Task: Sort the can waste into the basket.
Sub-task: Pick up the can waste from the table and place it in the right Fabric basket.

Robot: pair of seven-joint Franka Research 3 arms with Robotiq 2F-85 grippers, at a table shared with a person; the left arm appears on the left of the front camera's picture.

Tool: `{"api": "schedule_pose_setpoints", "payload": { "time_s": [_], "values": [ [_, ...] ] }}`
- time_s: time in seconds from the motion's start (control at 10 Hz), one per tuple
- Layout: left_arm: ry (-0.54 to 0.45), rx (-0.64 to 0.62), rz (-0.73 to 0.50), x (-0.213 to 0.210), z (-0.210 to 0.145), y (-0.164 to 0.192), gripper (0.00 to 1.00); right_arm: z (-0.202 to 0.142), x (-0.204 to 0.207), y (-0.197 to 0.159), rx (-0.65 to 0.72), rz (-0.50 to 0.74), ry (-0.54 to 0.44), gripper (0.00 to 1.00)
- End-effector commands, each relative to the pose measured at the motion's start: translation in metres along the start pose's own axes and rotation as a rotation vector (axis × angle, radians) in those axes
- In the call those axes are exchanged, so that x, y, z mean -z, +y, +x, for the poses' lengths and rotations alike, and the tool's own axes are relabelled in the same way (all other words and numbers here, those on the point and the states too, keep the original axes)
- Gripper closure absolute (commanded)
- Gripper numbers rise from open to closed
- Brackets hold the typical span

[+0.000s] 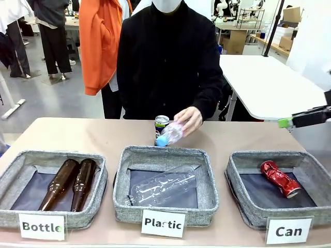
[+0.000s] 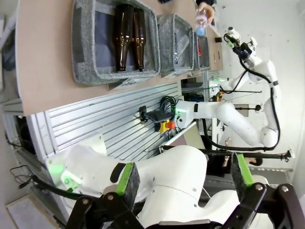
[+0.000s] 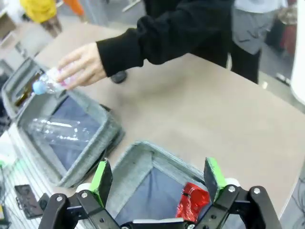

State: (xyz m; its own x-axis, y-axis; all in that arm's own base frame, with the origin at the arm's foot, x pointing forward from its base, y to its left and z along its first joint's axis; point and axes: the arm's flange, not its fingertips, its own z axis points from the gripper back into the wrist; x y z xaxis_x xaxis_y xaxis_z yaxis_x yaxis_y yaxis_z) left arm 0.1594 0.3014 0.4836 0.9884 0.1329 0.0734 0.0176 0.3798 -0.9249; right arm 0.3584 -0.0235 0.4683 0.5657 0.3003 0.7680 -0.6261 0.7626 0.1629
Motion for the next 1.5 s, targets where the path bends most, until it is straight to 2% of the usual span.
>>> {"api": "schedule_pose_setpoints", "payload": {
  "time_s": [0.0,0.1,0.2,0.3,0.4,0.5,0.8,1.1,1.2,1.3,1.4],
  "values": [
    [0.013,0.004,0.004,-0.001,-0.003,-0.001,0.00,-0.004,-0.017,-0.010,0.054,-0.035,-0.017,0.00],
    [0.013,0.004,0.004,-0.001,-0.003,-0.001,0.00,0.007,0.009,-0.024,0.075,0.068,0.035,0.00],
    [0.013,0.004,0.004,-0.001,-0.003,-0.001,0.00,0.012,0.006,-0.032,0.157,0.139,0.035,0.00],
    [0.013,0.004,0.004,-0.001,-0.003,-0.001,0.00,0.007,-0.009,-0.036,0.299,0.172,0.073,0.00],
    [0.013,0.004,0.004,-0.001,-0.003,-0.001,0.00,-0.001,-0.029,-0.039,0.389,0.166,0.078,0.00],
    [0.013,0.004,0.004,-0.001,-0.003,-0.001,0.00,-0.008,-0.046,-0.041,0.438,0.147,0.037,0.00],
    [0.013,0.004,0.004,-0.001,-0.003,-0.001,0.00,-0.018,-0.071,-0.058,0.525,0.186,-0.004,0.00],
    [0.013,0.004,0.004,-0.001,-0.003,-0.001,0.00,-0.017,-0.068,-0.068,0.527,0.210,-0.023,0.00],
    [0.013,0.004,0.004,-0.001,-0.003,-0.001,0.00,-0.012,-0.062,-0.067,0.487,0.222,-0.071,0.00],
    [0.013,0.004,0.004,-0.001,-0.003,-0.001,0.00,-0.001,-0.045,-0.066,0.425,0.145,-0.114,0.00],
    [0.013,0.004,0.004,-0.001,-0.003,-0.001,0.00,0.017,-0.014,-0.062,0.285,0.137,-0.127,0.00]
  ]
}}
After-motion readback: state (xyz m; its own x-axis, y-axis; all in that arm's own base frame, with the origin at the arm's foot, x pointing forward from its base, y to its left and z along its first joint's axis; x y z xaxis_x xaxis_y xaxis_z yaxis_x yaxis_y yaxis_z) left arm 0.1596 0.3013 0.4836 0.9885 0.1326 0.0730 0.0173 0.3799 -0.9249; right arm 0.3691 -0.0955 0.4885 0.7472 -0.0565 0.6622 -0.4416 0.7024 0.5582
